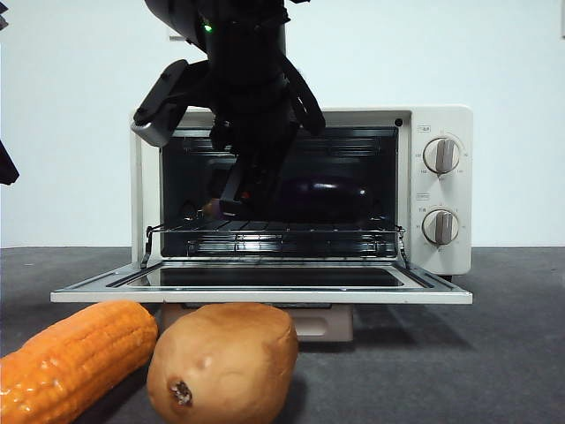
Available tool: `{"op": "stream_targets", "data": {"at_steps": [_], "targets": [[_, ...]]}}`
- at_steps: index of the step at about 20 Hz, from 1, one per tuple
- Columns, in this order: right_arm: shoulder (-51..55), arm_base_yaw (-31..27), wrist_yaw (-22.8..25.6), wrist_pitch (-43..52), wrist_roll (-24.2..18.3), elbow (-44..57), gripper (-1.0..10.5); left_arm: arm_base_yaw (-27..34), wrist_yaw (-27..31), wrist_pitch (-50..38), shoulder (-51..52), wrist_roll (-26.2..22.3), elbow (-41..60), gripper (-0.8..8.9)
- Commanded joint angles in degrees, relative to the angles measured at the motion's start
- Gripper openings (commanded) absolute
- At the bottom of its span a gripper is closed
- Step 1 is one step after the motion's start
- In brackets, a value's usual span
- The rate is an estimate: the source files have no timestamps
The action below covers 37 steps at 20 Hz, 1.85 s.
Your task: Take the eggplant from the table,put the eggplant in the oven
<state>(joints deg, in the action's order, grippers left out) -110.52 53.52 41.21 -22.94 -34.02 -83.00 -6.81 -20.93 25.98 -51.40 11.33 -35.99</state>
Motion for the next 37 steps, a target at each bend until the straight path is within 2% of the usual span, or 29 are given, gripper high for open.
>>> {"op": "stream_targets", "data": {"at_steps": [1,4,6,10,12,16,22,29,37], "targets": [[0.15,2.05,1.05,-1.49,2.29,-1.51,3.1,0.04,-0.09,-0.76,-1.99,-0.33,-0.37,0.04],[5.38,4.94,-1.03,-8.35,10.45,-1.51,2.9,0.04,-0.09,-3.21,-6.93,-0.35,-0.37,0.04],[11.47,7.21,-5.03,-13.99,14.82,-1.51,2.4,0.04,-0.11,-5.7,-11.78,-0.33,-0.37,0.04],[24.3,10.73,-5.9,-22.45,18.27,-1.51,0.7,0.04,-0.13,-8.63,-21.2,-0.33,-0.37,0.04],[30.05,11.65,-5.95,-24.65,19.1,-1.51,0.0,0.04,-1.03,-9.31,-24.96,-0.33,-0.37,0.04],[40.61,11.98,-5.86,-26.84,21.49,-1.51,0.0,0.04,-9.01,-10.73,-30.69,-1.25,-0.39,0.04],[49.48,11.98,-5.84,-27.34,22.12,-1.51,0.0,0.07,-15.37,-10.91,-35.47,-4.09,-0.39,0.04],[56.5,11.98,-5.66,-27.76,22.93,-1.51,0.0,0.13,-23.52,-12.9,-40.92,-7.23,-0.39,0.04],[60.96,11.98,-5.22,-29.46,24.52,-1.49,0.0,2.43,-33.86,-15.47,-42.38,-7.43,-0.68,0.04]]}}
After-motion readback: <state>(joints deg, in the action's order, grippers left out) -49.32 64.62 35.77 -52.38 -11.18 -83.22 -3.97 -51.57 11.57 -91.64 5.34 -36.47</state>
